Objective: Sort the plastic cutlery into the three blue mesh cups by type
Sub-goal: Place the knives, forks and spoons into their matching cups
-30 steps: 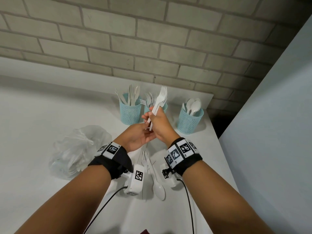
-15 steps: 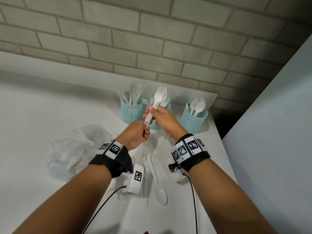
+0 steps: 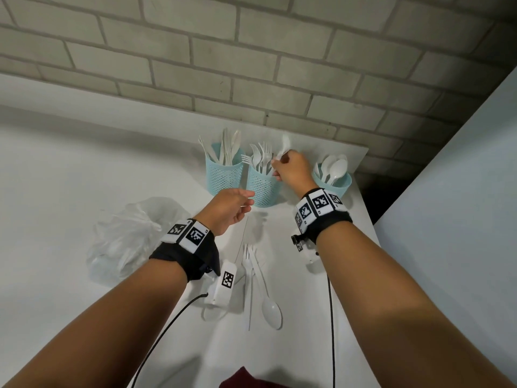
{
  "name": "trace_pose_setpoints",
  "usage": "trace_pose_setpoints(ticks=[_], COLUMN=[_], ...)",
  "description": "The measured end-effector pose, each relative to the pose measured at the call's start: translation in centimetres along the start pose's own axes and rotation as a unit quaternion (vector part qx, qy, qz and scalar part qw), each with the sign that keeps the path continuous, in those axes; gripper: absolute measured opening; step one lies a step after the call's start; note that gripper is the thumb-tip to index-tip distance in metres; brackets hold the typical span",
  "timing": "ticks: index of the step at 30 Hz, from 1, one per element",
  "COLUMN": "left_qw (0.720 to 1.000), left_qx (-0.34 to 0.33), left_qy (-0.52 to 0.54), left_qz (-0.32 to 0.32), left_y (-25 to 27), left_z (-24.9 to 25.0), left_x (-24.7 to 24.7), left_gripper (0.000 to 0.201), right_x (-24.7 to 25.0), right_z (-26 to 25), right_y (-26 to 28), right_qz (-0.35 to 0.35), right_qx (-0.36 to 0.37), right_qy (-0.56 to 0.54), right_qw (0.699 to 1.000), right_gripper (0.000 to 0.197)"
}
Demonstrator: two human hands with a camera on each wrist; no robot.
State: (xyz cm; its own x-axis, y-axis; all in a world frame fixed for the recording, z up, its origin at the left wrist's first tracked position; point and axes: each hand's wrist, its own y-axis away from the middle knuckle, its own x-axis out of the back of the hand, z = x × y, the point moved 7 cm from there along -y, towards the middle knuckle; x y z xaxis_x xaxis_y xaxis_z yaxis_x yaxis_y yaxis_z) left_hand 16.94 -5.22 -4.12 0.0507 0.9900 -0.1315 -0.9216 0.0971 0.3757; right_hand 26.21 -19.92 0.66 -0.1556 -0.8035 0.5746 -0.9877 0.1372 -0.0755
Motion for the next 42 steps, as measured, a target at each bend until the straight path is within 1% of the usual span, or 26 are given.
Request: trace_pose_setpoints(ticks=[1, 2, 4, 5, 7, 8, 9, 10, 11, 12, 13, 14, 15, 17, 19, 20, 22, 24, 25, 26, 29, 30, 32, 35, 38, 42], left_qw=[1.000, 1.000, 0.999, 0.998, 0.992, 0.985, 0.974, 0.956, 0.931, 0.900, 0.869, 0.842, 0.825, 0.806, 0.802, 0.806, 0.819, 0.819, 0.809, 0.797, 0.774, 0.771, 0.768, 0.764, 0.752, 0.731], left_qx=[-0.003, -0.005, -0.007, -0.008, -0.005, -0.003, -0.003, -0.003, 0.002, 0.012, 0.023, 0.036, 0.046, 0.053, 0.048, 0.040, 0.014, 0.001, -0.001, -0.005, -0.022, -0.027, -0.039, -0.052, -0.066, -0.066], left_qy=[-0.007, -0.016, -0.043, -0.065, -0.127, -0.170, -0.226, -0.292, -0.366, -0.436, -0.495, -0.537, -0.560, -0.582, -0.587, -0.583, -0.569, -0.572, -0.586, -0.602, -0.632, -0.636, -0.640, -0.643, -0.655, -0.678], left_qz=[0.001, 0.003, 0.010, 0.013, 0.016, 0.018, 0.018, 0.016, 0.009, -0.004, -0.021, -0.042, -0.064, -0.092, -0.098, -0.095, -0.074, -0.050, -0.042, -0.035, -0.028, -0.023, -0.007, 0.019, 0.026, 0.031], left_y=[0.1, 0.3, 0.6, 0.7, 1.0, 1.2, 1.3, 1.4, 1.5, 1.7, 2.0, 2.4, 2.9, 4.0, 4.7, 4.8, 4.8, 4.8, 4.9, 4.9, 4.7, 4.6, 4.2, 3.7, 3.5, 3.4], left_z=[0.1, 0.1, 0.1, 0.2, 0.0, -0.1, -0.3, -0.5, -1.0, -1.6, -2.3, -3.1, -3.9, -5.3, -6.3, -6.7, -7.0, -7.1, -6.9, -6.8, -6.1, -6.0, -6.0, -5.9, -5.7, -5.9], left_x=[0.1, 0.3, 0.7, 0.8, 1.2, 1.5, 1.7, 1.8, 1.9, 2.0, 1.9, 1.8, 1.5, 0.8, -0.1, -0.5, -1.1, -1.3, -1.4, -1.4, -1.6, -1.6, -1.5, -1.6, -2.4, -3.3], left_gripper=[0.020, 0.021, 0.019, 0.018, 0.015, 0.012, 0.009, 0.012, 0.020, 0.028, 0.035, 0.041, 0.047, 0.056, 0.060, 0.058, 0.056, 0.071, 0.075, 0.074, 0.056, 0.053, 0.048, 0.036, 0.028, 0.025], right_x=[0.0, 0.2, 1.1, 1.9, 3.1, 3.3, 2.8, 1.7, 0.4, -0.8, -1.7, -2.4, -3.0, -4.2, -5.1, -5.4, -5.8, -5.5, -5.2, -4.9, -3.5, -2.9, -2.0, -0.8, -0.1, -0.2], right_z=[0.2, 0.3, -0.4, -1.1, -2.9, -3.5, -3.8, -3.6, -2.8, -1.5, 0.0, 1.2, 2.3, 3.9, 4.7, 4.9, 4.8, 4.6, 4.5, 4.4, 4.2, 4.2, 4.1, 3.6, 3.3, 4.3], right_y=[-0.1, -0.1, 0.3, 0.7, 2.6, 3.6, 4.6, 5.8, 7.2, 8.7, 10.2, 11.5, 12.5, 13.9, 14.9, 15.2, 15.4, 15.3, 15.1, 14.9, 14.2, 14.0, 13.6, 13.4, 13.8, 14.5], right_qz=[-0.001, 0.002, 0.024, 0.044, 0.075, 0.055, 0.001, -0.084, -0.184, -0.277, -0.349, -0.397, -0.427, -0.461, -0.470, -0.464, -0.442, -0.410, -0.392, -0.373, -0.306, -0.287, -0.261, -0.227, -0.227, -0.256], right_qx=[-0.010, -0.017, 0.000, 0.023, 0.081, 0.096, 0.096, 0.081, 0.056, 0.023, -0.013, -0.044, -0.068, -0.105, -0.112, -0.106, -0.090, -0.079, -0.079, -0.079, -0.078, -0.084, -0.119, -0.155, -0.174, -0.212], right_qy=[-0.006, -0.016, -0.004, 0.016, 0.039, 0.042, 0.060, 0.112, 0.189, 0.265, 0.322, 0.357, 0.373, 0.390, 0.414, 0.425, 0.437, 0.434, 0.426, 0.417, 0.405, 0.386, 0.288, 0.151, 0.061, 0.040], right_qw=[1.000, 1.000, 1.000, 0.999, 0.993, 0.993, 0.994, 0.987, 0.963, 0.923, 0.880, 0.844, 0.821, 0.790, 0.771, 0.770, 0.778, 0.798, 0.812, 0.825, 0.858, 0.873, 0.914, 0.950, 0.956, 0.942], right_gripper=[0.020, 0.033, 0.050, 0.050, 0.036, 0.026, 0.017, 0.014, 0.016, 0.020, 0.024, 0.028, 0.032, 0.034, 0.029, 0.027, 0.023, 0.023, 0.022, 0.021, 0.018, 0.014, 0.009, 0.021, 0.022, 0.015])
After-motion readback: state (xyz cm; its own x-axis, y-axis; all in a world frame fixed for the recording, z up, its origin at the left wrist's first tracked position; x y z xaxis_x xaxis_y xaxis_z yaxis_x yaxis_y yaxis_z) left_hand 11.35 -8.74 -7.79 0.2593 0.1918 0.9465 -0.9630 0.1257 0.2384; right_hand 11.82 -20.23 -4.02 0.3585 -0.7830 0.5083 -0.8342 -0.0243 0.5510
